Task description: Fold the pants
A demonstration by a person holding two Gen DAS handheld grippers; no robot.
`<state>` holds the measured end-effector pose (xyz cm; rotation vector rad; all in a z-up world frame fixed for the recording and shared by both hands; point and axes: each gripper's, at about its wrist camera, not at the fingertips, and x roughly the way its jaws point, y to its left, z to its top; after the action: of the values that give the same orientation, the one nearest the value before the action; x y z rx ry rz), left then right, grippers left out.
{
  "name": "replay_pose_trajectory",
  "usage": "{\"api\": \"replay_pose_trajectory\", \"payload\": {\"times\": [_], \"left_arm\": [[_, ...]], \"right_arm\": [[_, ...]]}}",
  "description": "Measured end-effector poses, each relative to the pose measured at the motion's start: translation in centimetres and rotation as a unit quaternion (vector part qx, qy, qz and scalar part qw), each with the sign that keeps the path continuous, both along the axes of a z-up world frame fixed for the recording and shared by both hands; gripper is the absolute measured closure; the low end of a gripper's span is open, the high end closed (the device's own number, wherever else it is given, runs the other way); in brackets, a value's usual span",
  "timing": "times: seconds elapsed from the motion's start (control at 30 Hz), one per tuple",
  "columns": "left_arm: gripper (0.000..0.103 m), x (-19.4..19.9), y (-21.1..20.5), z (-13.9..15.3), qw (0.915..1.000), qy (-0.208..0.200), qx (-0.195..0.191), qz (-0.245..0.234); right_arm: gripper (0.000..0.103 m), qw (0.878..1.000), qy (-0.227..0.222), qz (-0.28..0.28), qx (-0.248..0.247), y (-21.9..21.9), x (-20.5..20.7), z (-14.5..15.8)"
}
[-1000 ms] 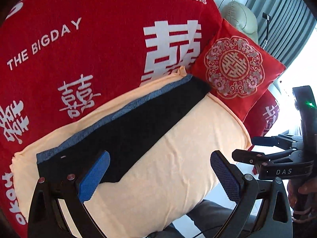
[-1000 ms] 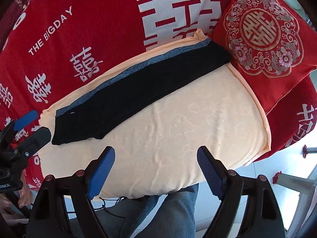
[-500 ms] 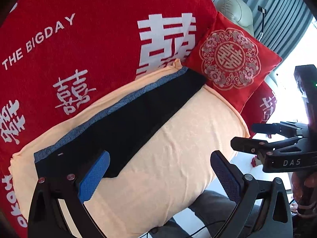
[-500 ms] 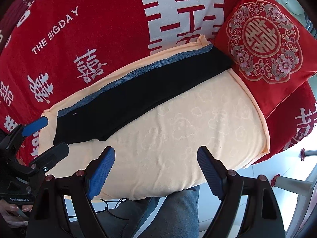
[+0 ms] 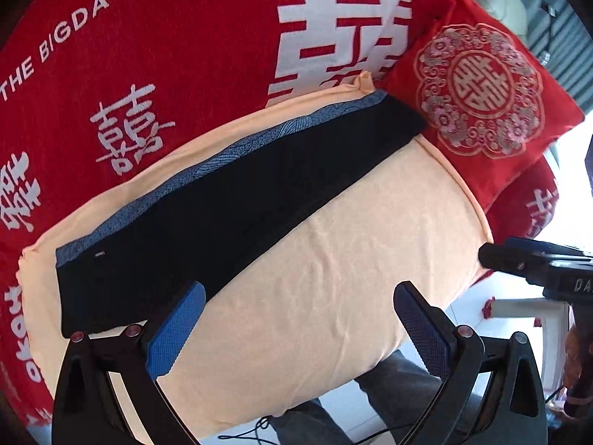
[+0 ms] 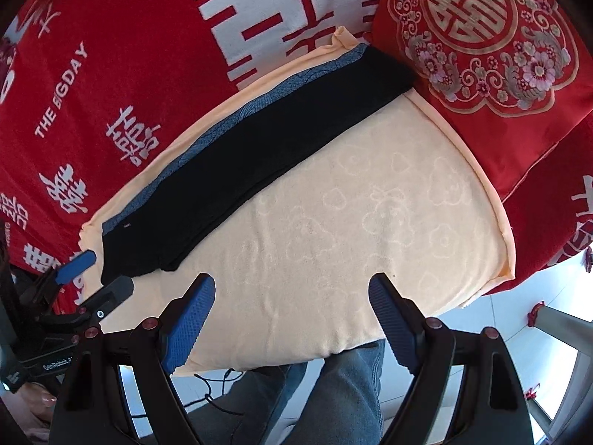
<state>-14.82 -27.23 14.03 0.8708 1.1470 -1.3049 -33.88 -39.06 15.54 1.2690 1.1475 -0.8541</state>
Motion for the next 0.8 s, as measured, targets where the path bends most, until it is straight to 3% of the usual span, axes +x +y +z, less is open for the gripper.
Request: {"api": "replay_pose_trajectory", "payload": {"times": [0.17, 0.33, 0.5, 0.6, 0.7, 0.8], "left_arm": [[0.001, -1.6, -3.9, -3.8, 0.9982, -0.015, 0.036, 0.047], [0.001, -2.3, -7.3, -7.4, 0.9936, -0.023, 0.061, 0.092], [0.001, -2.6, -9.8, -10.4, 0.9914, -0.036, 0.069, 0.105], [0.001, -2.4, -10.6, -12.1, 0.9898, -0.041, 0.075, 0.114], [0.001, -1.8, -11.4, -14.1, 0.9843, -0.046, 0.108, 0.132], [0.001, -1.5, -11.4, -15.5, 0.9824, -0.058, 0.108, 0.141]], "right_arm": [[0.014, 0.997, -0.051, -0.048, 0.038, -5.8, -3.4, -4.6], [0.013, 0.995, -0.076, -0.037, 0.053, -9.9, -4.1, -9.3], [0.013, 0.991, -0.099, -0.061, 0.073, -12.4, -4.8, -14.3], [0.013, 0.986, -0.120, -0.086, 0.079, -13.8, -5.3, -16.3], [0.013, 0.984, -0.135, -0.086, 0.072, -15.0, -5.2, -17.8], [0.013, 0.983, -0.144, -0.094, 0.069, -16.0, -5.2, -19.5]]}}
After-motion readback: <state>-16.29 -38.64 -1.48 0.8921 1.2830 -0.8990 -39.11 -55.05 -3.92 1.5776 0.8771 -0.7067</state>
